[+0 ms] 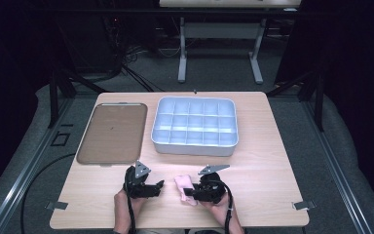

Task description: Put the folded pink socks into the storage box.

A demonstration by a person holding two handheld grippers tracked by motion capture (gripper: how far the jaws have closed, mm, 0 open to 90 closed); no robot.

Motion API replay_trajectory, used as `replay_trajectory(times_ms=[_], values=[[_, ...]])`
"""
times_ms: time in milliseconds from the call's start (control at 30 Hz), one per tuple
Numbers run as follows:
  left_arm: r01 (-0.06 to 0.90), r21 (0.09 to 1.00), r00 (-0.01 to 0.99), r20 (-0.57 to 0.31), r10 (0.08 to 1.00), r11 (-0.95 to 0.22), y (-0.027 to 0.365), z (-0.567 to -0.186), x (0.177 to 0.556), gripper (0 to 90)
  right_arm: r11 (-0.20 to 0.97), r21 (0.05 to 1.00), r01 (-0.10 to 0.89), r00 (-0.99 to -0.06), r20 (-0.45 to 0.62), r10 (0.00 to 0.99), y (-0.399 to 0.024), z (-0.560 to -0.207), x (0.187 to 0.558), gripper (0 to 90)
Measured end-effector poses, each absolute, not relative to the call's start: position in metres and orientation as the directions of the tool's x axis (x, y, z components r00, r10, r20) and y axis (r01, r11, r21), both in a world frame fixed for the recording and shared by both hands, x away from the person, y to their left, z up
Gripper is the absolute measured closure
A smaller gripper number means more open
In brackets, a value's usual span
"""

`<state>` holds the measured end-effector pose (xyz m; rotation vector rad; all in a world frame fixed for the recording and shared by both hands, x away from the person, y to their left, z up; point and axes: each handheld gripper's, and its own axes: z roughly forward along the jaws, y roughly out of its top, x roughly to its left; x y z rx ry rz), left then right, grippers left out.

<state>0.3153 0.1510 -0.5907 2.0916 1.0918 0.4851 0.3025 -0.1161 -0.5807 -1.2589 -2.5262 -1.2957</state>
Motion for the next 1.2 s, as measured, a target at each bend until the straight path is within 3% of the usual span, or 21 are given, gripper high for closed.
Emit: replay_trajectory(times_ms=[700,733,1200], values=[[0.553,0.740,0.565,0.004,0.825,-0.383,0.151,-0.591,0.316,15.8,0.269,0.737,0.620,-0.673,0.323,0.666,-0.144,-0.554,0.294,68.9],[0.553,0.740,0.565,0.004,0.825,-0.383,0.151,-0.591,0.316,15.8,0.319,0.703,0.636,-0.665,0.289,0.689,-0.149,-0.548,0.293,68.9],[0.564,0.740,0.541,0.005,0.841,-0.367,0.152,-0.591,0.316,15.8,0.209,0.779,0.591,-0.614,0.266,0.743,-0.171,-0.539,0.291,68.8]])
